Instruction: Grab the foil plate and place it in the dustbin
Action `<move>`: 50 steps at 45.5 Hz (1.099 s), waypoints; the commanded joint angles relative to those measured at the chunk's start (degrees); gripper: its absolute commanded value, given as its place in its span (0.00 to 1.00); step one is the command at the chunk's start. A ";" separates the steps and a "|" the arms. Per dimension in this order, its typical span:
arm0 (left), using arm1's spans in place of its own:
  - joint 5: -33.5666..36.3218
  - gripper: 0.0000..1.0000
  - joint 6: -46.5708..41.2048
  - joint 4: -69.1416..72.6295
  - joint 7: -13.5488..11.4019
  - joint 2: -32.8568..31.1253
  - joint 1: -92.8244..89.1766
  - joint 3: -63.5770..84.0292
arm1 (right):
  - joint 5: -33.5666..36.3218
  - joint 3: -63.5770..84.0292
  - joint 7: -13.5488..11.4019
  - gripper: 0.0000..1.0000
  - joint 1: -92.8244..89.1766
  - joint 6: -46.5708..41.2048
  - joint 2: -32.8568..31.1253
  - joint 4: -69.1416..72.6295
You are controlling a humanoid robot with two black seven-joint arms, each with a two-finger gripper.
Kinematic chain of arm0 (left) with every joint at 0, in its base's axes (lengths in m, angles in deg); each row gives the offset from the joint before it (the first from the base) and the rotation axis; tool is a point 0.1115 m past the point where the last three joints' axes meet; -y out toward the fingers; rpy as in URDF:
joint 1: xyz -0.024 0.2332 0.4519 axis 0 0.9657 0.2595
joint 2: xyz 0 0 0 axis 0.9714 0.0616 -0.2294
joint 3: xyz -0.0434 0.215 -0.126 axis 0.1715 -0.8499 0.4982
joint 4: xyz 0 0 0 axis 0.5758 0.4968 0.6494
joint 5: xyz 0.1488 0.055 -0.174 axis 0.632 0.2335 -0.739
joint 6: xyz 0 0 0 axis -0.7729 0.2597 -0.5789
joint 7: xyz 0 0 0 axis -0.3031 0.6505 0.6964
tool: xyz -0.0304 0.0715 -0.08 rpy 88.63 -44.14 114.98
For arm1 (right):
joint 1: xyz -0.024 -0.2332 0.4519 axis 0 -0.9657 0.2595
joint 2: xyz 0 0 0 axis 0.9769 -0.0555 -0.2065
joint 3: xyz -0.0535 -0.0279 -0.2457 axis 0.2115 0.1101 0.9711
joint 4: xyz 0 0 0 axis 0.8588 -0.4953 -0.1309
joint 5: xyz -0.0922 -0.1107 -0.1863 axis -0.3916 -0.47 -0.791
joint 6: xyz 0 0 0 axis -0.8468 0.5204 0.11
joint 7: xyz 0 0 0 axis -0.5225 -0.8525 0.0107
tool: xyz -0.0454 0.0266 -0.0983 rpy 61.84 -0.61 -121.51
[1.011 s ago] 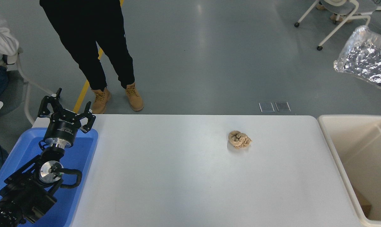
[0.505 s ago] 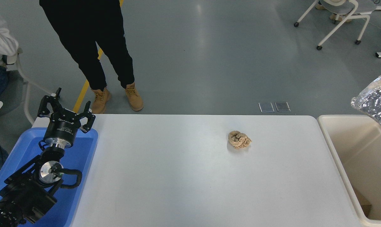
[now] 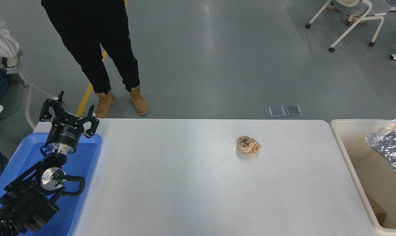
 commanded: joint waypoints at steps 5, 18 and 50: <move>-0.01 0.99 0.00 -0.04 -0.01 0.00 0.00 0.02 | 0.27 -1.34 -0.01 1.00 -0.72 0.61 0.66 0.12; -0.01 0.99 0.18 -0.04 -0.10 0.00 0.00 0.02 | -0.78 -0.03 -0.01 1.00 6.03 -0.44 -0.92 2.93; -0.01 0.99 0.26 0.04 -0.01 0.00 0.00 0.02 | -1.75 30.56 0.08 1.00 51.92 -25.75 13.13 20.51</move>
